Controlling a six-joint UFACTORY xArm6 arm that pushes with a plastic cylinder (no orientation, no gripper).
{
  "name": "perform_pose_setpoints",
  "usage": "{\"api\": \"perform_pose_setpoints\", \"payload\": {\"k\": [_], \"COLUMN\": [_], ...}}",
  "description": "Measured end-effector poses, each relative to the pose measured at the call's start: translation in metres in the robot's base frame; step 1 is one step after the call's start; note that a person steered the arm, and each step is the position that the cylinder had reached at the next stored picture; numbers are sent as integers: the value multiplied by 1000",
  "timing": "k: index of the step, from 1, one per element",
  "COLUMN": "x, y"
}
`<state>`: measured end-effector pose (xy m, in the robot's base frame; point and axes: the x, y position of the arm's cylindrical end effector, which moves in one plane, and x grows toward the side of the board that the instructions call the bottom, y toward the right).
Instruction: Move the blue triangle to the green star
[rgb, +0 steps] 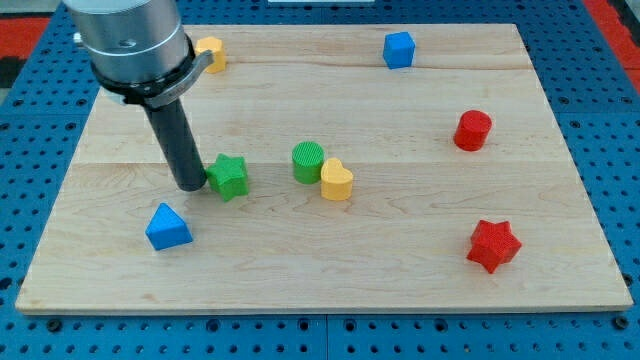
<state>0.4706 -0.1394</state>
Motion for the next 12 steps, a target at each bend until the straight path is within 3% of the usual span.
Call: {"api": "perform_pose_setpoints", "payload": {"k": [2,4,6,7,8,9,11,12], "x": [0,35,61,99,137,142,90,84], "y": [67,55,106,103,71,-2,-84,-86]}}
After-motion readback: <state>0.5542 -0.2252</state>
